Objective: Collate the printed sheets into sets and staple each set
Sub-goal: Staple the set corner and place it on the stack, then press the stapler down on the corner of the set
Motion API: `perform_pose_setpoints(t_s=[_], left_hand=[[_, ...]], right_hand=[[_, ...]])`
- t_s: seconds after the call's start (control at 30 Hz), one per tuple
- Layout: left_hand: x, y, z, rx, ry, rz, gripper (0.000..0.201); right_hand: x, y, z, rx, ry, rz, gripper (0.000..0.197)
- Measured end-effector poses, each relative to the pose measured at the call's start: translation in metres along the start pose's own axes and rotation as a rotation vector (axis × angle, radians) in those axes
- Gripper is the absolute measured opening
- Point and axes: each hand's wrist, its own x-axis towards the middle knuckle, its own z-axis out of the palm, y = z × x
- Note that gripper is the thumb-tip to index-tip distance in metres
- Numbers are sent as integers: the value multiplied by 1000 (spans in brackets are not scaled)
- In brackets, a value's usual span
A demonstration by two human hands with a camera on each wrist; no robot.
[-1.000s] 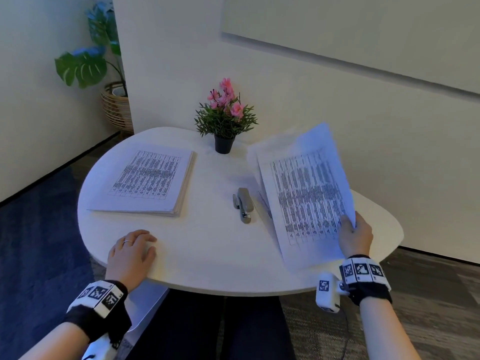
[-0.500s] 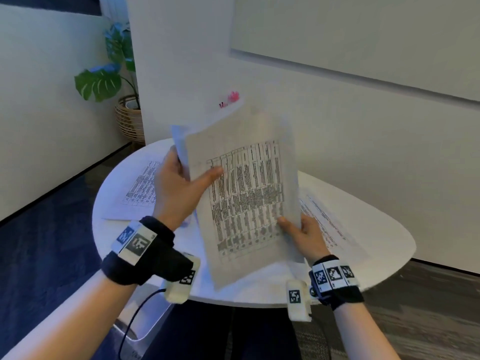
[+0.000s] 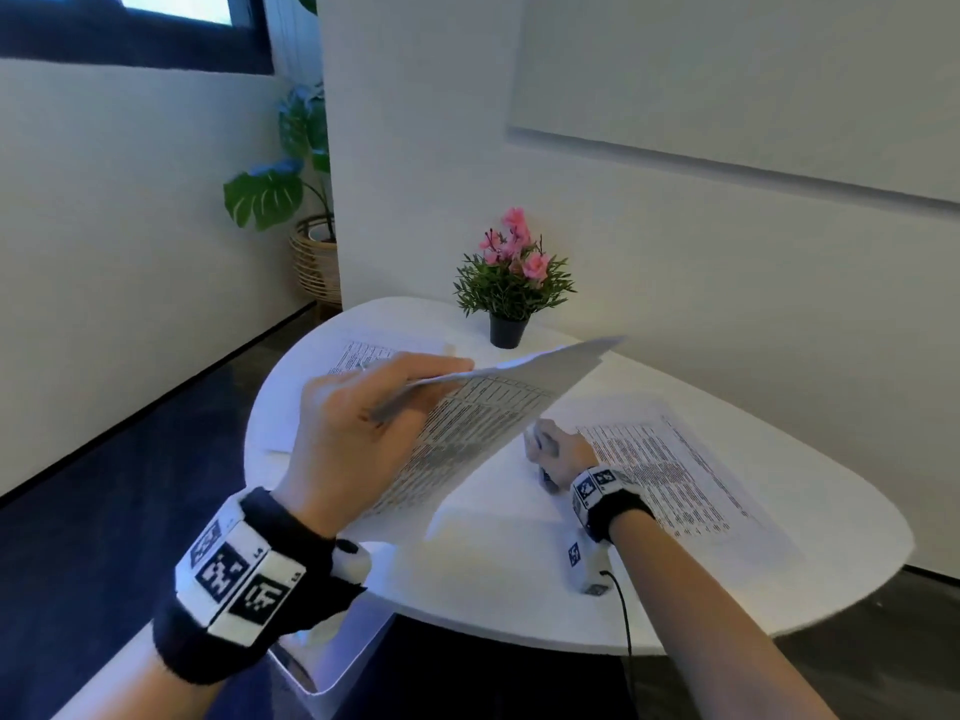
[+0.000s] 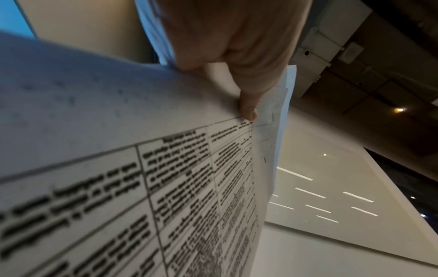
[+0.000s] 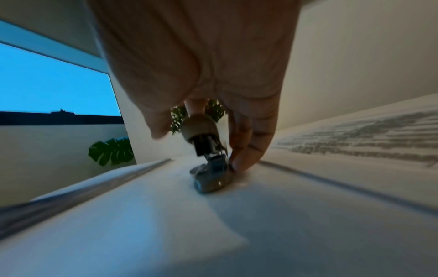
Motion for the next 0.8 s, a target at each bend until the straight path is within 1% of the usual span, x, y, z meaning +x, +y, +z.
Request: perform_pose_setpoints(t_s=[0.07,0.13,0.17,0.2,0.23,0.27,0.3,0.33,0.37,0.4,0.47,0.5,0.57,0.6,0.63,0.7,0.77,0.8], left_hand=[[0,-4,-1,-39,35,-25,27],[1,-9,-1,-54,78,-61,29],[1,-11,-1,-60,96,-82,29],[2,-12,0,-73,110,-98,28],[3,-15,0,-87,125,-114,28],[5,-17,0,-99,140,-137,30],[7,-17,0,-119,156,-170,33],[9,-19,0,-142,174,-210,35],[10,-22,1,-170,189,-260,35],[11,-25,4,-202,200,-323,32],[9,-35,13,-270,210,-484,23],[5,-42,20,-302,192,-570,19],[-8,-55,35,-349,117,-728,10],[-18,-62,44,-364,77,-802,9],[-28,-69,53,-381,38,-870,13],[-49,-82,71,-399,-65,-985,22],[-67,-89,87,-344,-205,-1048,23],[-74,-90,93,-292,-283,-1068,24]], right_hand=[[2,1,5,-41,26,33,42],[-4,2,3,49,57,104,39],[-6,5,2,158,54,173,41],[-8,10,-2,302,56,244,48],[-13,13,-7,480,62,322,55],[-17,20,-9,673,81,372,57],[-25,23,-14,836,116,371,48],[-37,23,-21,966,161,333,33],[-49,26,-28,1046,191,289,20],[-61,28,-35,1127,227,238,16],[-83,31,-50,1217,294,133,20],[-93,31,-58,1232,340,94,31],[-114,25,-79,1242,433,39,69],[-121,23,-88,1261,494,9,74],[-126,20,-98,1272,547,-21,69],[-132,20,-113,1347,636,-71,46],[-137,22,-127,1459,677,-85,23],[-141,22,-132,1507,682,-85,18]])
